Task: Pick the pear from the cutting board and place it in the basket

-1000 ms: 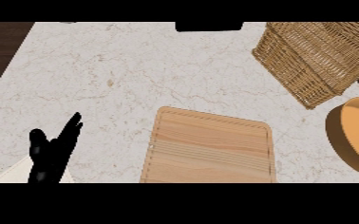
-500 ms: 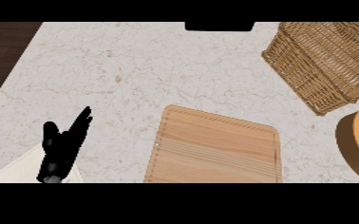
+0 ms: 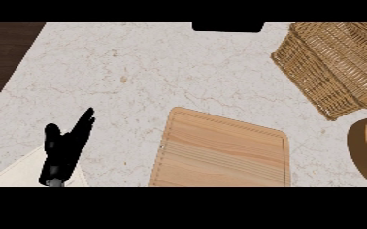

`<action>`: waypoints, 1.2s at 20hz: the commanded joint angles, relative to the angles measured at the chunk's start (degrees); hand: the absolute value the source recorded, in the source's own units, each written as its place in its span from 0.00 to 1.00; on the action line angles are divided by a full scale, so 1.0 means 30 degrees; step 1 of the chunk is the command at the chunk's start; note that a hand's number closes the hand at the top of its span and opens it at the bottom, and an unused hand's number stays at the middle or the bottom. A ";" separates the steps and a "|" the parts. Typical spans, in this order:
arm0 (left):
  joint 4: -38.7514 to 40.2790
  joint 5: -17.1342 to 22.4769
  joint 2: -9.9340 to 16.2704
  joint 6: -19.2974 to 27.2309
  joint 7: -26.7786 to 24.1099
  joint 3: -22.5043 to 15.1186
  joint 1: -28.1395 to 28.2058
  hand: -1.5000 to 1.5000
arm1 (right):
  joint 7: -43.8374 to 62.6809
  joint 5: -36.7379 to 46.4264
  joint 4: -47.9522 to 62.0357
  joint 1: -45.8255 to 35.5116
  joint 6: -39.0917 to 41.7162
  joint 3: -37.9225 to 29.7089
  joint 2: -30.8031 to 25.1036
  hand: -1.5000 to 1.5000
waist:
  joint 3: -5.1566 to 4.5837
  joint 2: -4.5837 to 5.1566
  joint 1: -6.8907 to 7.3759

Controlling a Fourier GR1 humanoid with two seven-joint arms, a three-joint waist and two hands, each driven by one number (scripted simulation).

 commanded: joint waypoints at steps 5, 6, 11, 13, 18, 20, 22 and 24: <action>0.0142 0.0204 0.0056 -0.0437 0.0475 0.0123 0.1232 0.50 | -0.0912 0.0391 0.5177 -0.2088 0.0476 -0.0310 0.2233 1.00 | -0.0144 0.0133 0.0022; 0.1457 -0.0248 -0.0635 -0.0040 -0.0015 -0.0158 0.0727 0.50 | -0.0993 0.0546 0.5515 -0.2696 0.0741 -0.0201 0.2319 1.00 | -0.0154 0.0196 -0.0015; 0.0985 -0.1001 -0.0910 0.0329 0.0442 -0.0785 0.0657 0.50 | -0.3470 0.1831 0.8159 -0.3198 0.0535 -0.0098 0.2624 1.00 | -0.0124 0.0302 0.0201; 0.0713 -0.0587 -0.0904 0.0216 0.1110 -0.0508 0.0107 0.50 | -0.4586 0.2236 0.9136 -0.2960 0.0694 -0.0096 0.2494 1.00 | -0.0108 0.0330 0.0182; 0.1047 -0.0056 -0.0272 -0.0495 0.1058 0.0217 -0.0335 0.50 | -0.6078 0.5084 0.9411 -0.2204 -0.3107 0.1361 0.1489 1.00 | -0.0081 0.0545 0.0320; 0.0916 -0.0374 -0.0152 -0.0396 0.0638 0.0199 0.0319 0.50 | -0.6913 0.5523 1.0070 -0.2224 -0.2685 0.1585 0.1297 1.00 | -0.0086 0.0425 0.0338; 0.0684 -0.0043 -0.0543 -0.0704 0.1037 -0.0143 0.0181 0.50 | -0.7578 0.6038 1.0364 -0.2637 -0.3721 0.1747 0.1518 0.00 | -0.0076 0.0481 0.0490; 0.1084 -0.0343 -0.0376 -0.0582 0.0670 0.0082 -0.0139 0.50 | -0.7711 0.6214 1.0983 -0.3365 -0.3974 0.1626 0.1392 0.00 | -0.0080 0.0530 0.0581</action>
